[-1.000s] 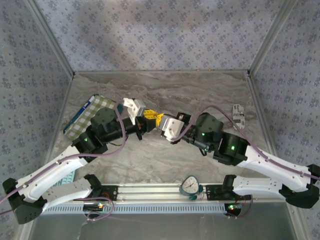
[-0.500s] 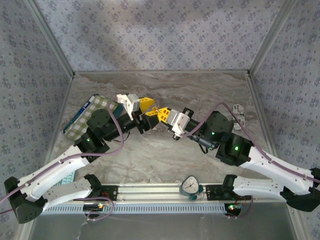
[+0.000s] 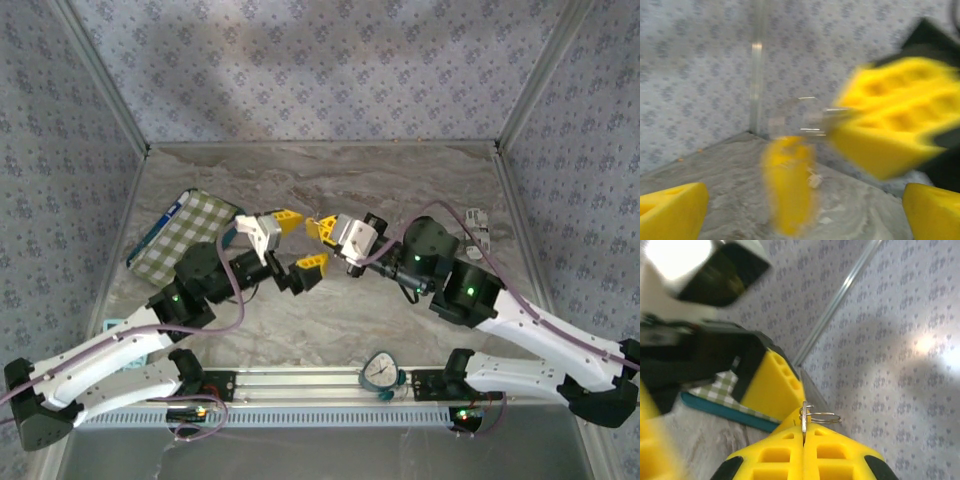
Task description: Remove the keys from the keyring
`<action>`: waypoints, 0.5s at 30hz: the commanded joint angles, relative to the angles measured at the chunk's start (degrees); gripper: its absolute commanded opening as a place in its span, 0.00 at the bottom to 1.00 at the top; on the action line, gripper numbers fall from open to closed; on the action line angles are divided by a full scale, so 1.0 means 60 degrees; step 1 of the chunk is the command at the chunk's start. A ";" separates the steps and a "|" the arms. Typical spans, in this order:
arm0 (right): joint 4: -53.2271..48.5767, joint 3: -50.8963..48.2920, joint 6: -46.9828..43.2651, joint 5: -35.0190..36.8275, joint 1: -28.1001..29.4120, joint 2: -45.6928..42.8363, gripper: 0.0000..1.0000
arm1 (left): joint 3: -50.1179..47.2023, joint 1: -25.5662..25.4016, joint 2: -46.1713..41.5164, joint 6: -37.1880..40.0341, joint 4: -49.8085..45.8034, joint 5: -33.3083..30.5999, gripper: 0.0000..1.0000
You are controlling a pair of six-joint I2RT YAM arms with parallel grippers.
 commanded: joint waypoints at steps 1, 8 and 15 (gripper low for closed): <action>-0.0319 0.0060 0.0292 0.0425 -0.0151 -0.0027 0.00 | -0.0148 -0.0114 -0.0529 0.0195 0.0019 0.0228 0.99; -0.1109 0.0137 0.0503 -0.0770 -0.0836 -0.0497 0.00 | -0.0442 -0.0114 -0.1689 0.0167 -0.1517 -0.0995 0.99; -0.1029 -0.0192 0.1709 -0.7427 -0.3646 -0.0786 0.00 | 0.0776 0.0926 -0.1966 0.0090 -0.3472 0.0017 0.99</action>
